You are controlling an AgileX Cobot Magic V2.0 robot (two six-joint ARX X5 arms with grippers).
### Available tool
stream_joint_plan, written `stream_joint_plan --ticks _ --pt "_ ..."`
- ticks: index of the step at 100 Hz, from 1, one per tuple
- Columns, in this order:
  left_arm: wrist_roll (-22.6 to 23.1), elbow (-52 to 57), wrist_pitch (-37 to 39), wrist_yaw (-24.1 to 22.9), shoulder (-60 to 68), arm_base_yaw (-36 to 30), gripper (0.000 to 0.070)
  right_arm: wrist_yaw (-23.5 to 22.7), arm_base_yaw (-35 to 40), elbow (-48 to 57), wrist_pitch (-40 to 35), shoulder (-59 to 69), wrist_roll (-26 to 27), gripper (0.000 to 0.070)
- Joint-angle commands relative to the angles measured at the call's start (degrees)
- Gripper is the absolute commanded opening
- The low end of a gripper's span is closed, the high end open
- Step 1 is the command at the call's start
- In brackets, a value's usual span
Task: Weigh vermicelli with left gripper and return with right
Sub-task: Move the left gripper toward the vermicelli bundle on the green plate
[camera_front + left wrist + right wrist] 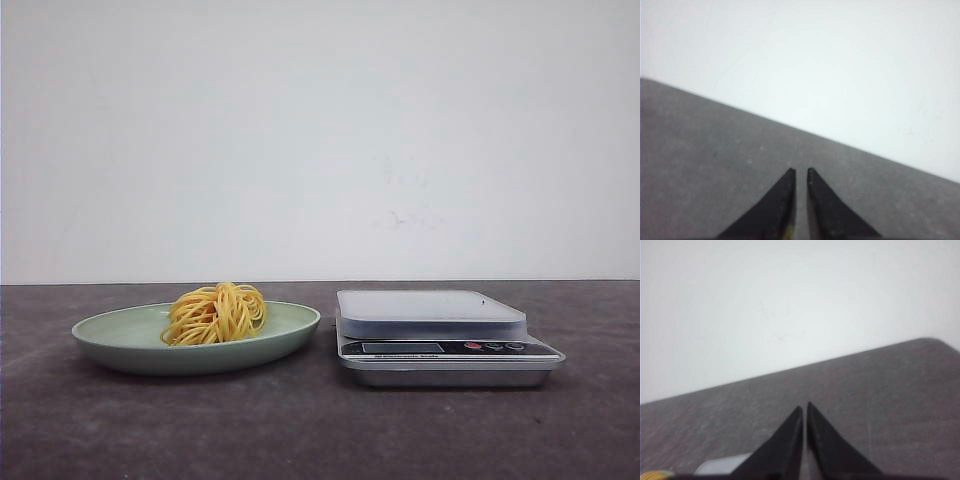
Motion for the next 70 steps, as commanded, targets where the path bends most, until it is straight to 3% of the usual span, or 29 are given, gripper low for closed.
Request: stream_joint_plan --ticks 1,5,9,12,20,25,29,50,70 --pt "2.0 5.3 -3.1 1.6 4.2 0.1 0.0008 -0.9 0.1 3.5 -1.7 2.3 -1.3 0.0004" --pt "2.9 7.7 -4.0 2.9 6.3 0.1 0.0028 -1.7 0.1 5.4 -2.8 3.6 -2.4 0.0004" --pt "2.8 10.5 -4.6 4.9 8.9 0.1 0.0103 -2.8 0.1 7.0 -3.3 4.9 -3.0 0.0017" --pt "2.8 12.1 -4.9 6.9 10.5 0.1 0.0178 -3.3 0.1 7.8 -3.3 5.7 -3.0 0.0063" --pt "2.7 15.7 -5.0 11.9 14.1 0.1 0.0363 -4.6 0.1 9.7 -2.8 7.4 -3.0 0.0353" --pt "2.7 17.5 -4.9 12.9 16.0 0.0 0.0364 -6.0 0.1 10.8 -2.4 8.3 -3.3 0.0498" --pt "2.1 18.9 -4.7 13.0 17.7 0.0 0.0364 -7.3 0.1 11.6 -2.1 8.8 -3.4 0.0561" --pt "-1.3 26.5 -1.9 15.8 30.2 -2.6 0.0389 -11.7 0.1 17.3 -2.6 13.3 -4.1 0.0582" --pt "1.3 35.2 -3.2 14.2 47.6 -11.7 0.0389 -13.8 0.1 23.6 -4.1 20.1 -5.2 0.0582"
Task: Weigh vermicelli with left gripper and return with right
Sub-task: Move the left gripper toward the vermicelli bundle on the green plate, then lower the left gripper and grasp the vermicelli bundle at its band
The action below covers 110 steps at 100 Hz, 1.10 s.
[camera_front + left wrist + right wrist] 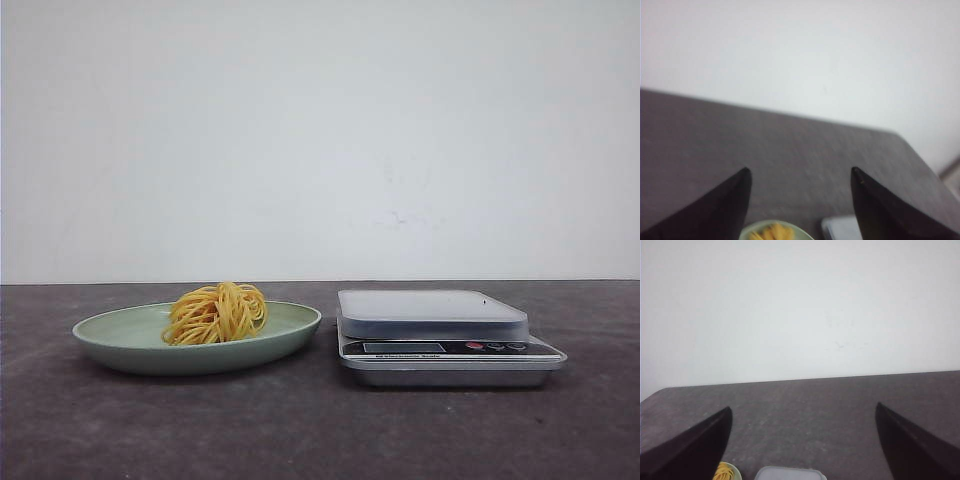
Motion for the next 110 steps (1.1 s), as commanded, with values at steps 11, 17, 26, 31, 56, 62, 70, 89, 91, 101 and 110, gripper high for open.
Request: stream_joint_plan --ticks 11,17,26,31,56,62,70,89,91,101,110 --pt "4.8 8.3 -5.0 -5.6 15.5 -7.5 0.0389 -0.8 0.1 5.2 -2.9 5.4 -2.8 0.0582" --pt "4.8 11.1 -7.8 -7.5 20.6 -9.6 0.0389 -1.3 0.1 6.3 -3.6 7.0 -3.2 0.0582" --pt "4.8 14.0 -10.2 -9.4 27.3 -11.6 0.0389 -1.4 0.1 7.4 -4.5 8.8 -3.5 0.0582" --pt "4.8 14.8 -10.6 -10.4 30.6 -12.6 0.0389 -1.4 0.1 7.7 -4.8 9.4 -3.7 0.0582" --pt "4.5 15.0 -10.5 -13.5 43.6 -16.8 0.0389 -1.4 0.1 7.7 -6.9 11.0 -5.3 0.0582" --pt "4.1 15.0 -10.4 -13.5 45.9 -17.7 0.0389 -1.4 0.1 7.7 -7.2 11.0 -5.6 0.0581" --pt "3.0 15.0 -10.3 -13.7 48.4 -19.1 0.0389 -1.4 0.1 7.7 -7.1 11.0 -5.8 0.0581" --pt "2.6 15.0 -9.8 -17.8 52.0 -22.6 0.0388 -1.4 0.1 7.7 -7.3 11.0 -5.7 0.0581" --pt "2.6 15.0 -9.8 -18.1 52.3 -22.9 0.0388 -1.4 0.1 7.7 -7.3 11.0 -5.7 0.0581" --pt "2.5 15.0 -9.9 -19.1 52.9 -23.6 0.0387 -1.5 0.1 7.7 -7.5 10.9 -5.7 0.0581" --pt "2.5 15.0 -10.0 -19.5 53.1 -23.6 0.0345 -1.5 0.1 7.7 -7.5 10.9 -5.7 0.058"
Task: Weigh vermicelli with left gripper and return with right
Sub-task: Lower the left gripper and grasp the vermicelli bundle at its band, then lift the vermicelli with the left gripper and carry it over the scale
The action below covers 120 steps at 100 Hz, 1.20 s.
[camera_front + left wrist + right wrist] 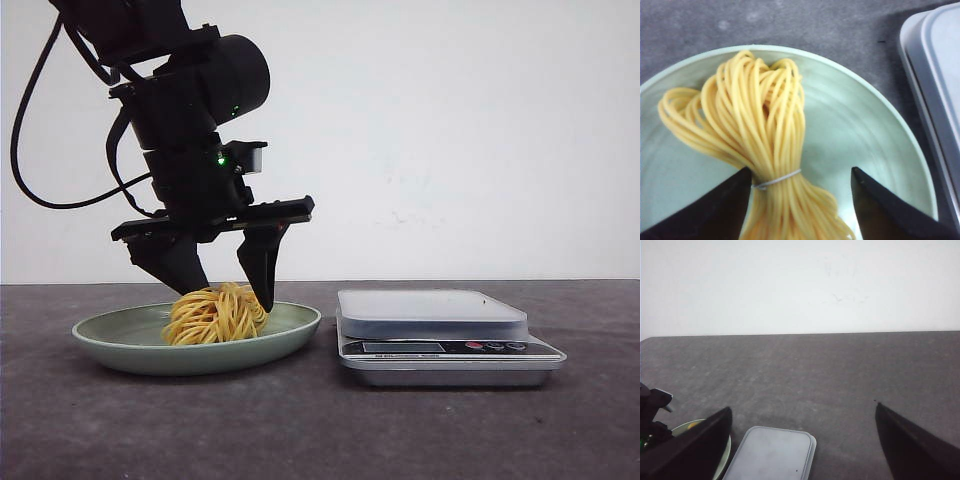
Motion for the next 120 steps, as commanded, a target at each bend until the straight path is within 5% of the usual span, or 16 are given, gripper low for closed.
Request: stream_joint_plan --ticks 1,13,21,79,95,120 --pt "-0.4 1.0 0.2 -0.3 1.7 -0.5 0.0331 -0.2 0.1 1.2 0.3 0.2 -0.4 0.058" --pt "0.0 1.0 -0.5 -0.3 1.7 -0.4 0.0089 -0.2 0.1 1.2 0.3 0.2 -0.4 0.058" --pt "0.0 1.0 -1.4 -0.3 1.7 -0.3 0.002 -0.2 0.1 1.2 0.3 0.2 -0.4 0.058" --pt "1.4 1.0 -2.5 -2.3 -7.9 1.0 0.0013 -0.1 0.1 1.2 0.3 0.2 -0.4 0.058" --pt "1.2 1.0 -1.6 2.2 -15.8 -0.1 0.0013 -0.1 0.1 1.2 0.3 0.2 -0.4 0.058" --pt "-10.3 1.0 11.5 15.2 -19.9 -3.3 0.0013 -0.2 0.1 1.2 0.3 0.2 -0.2 0.058"
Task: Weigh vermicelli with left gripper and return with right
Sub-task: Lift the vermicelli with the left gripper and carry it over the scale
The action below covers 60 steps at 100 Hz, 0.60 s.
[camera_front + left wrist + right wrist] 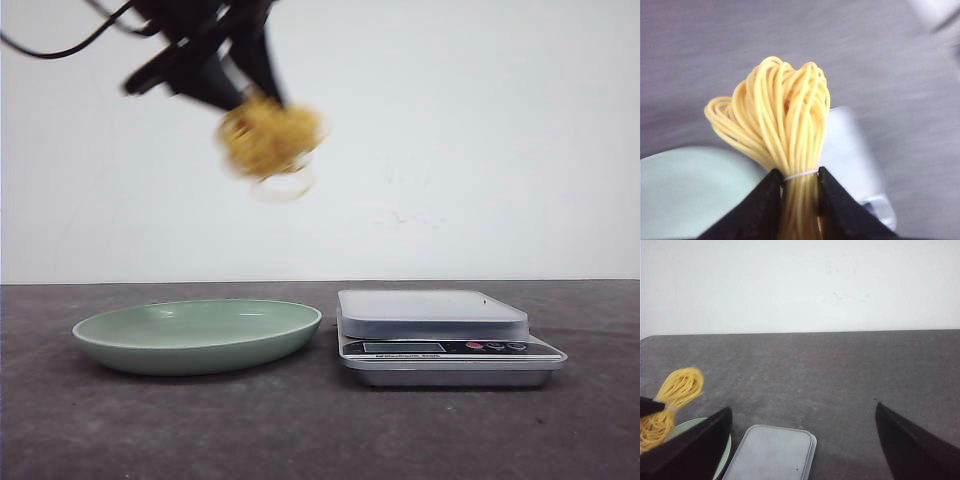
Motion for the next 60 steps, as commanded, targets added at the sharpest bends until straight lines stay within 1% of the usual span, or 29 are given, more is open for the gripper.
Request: stream_joint_plan --ticks 1,14,30,60 --pt "-5.3 1.1 4.5 1.2 0.7 -1.2 0.0013 -0.2 0.1 1.2 0.4 0.2 -0.1 0.058" --pt "-9.7 1.1 11.4 -1.1 3.0 -2.8 0.0013 -0.3 0.1 1.2 0.4 0.2 0.2 0.058" --pt "-14.5 1.1 16.3 -1.5 7.6 -4.0 0.0013 -0.3 0.1 1.2 0.4 0.2 0.3 0.058" --pt "-17.4 3.0 16.6 -1.5 18.6 -6.9 0.0013 -0.3 0.1 1.2 0.0 0.2 0.4 0.058"
